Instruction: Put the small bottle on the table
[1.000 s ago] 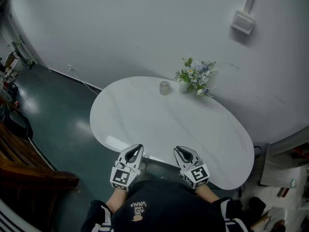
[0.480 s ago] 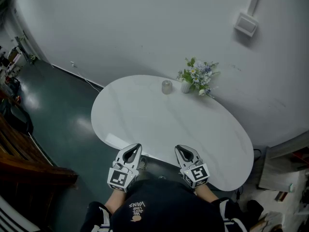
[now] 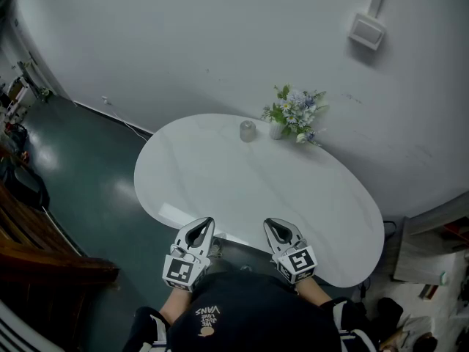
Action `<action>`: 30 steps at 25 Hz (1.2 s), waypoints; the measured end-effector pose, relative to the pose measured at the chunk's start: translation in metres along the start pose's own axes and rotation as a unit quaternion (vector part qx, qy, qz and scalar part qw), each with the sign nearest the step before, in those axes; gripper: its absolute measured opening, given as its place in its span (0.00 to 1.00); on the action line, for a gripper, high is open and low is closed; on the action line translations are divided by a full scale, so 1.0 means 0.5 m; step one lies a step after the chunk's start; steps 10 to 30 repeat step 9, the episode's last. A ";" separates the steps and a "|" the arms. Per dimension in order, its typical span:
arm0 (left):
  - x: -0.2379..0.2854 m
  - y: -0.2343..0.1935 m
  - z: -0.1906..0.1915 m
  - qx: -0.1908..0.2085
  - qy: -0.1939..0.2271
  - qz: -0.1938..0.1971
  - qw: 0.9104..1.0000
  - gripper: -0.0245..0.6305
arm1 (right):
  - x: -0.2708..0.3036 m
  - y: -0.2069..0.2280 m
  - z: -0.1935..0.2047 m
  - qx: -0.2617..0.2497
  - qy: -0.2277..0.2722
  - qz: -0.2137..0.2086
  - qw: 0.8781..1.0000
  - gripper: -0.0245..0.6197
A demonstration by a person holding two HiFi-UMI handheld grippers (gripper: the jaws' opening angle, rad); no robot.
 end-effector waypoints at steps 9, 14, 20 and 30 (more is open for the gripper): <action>0.019 -0.003 0.015 0.005 -0.009 0.006 1.000 0.07 | 0.005 0.014 0.003 0.003 -0.004 0.001 1.000 0.12; 0.019 -0.003 0.015 0.005 -0.009 0.006 1.000 0.07 | 0.005 0.014 0.003 0.003 -0.004 0.001 1.000 0.12; 0.019 -0.003 0.015 0.005 -0.009 0.006 1.000 0.07 | 0.005 0.014 0.003 0.003 -0.004 0.001 1.000 0.12; 0.019 -0.003 0.015 0.005 -0.009 0.006 1.000 0.07 | 0.005 0.014 0.003 0.003 -0.004 0.001 1.000 0.12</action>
Point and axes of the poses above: the fingertips, and each gripper's own axes: x forward along the fingers, y to its right, z out of its underside, the point moved 3 cm from there along -x, backward along the fingers, and after that the axes turned 2 degrees about -z, right-handed, at the moved point
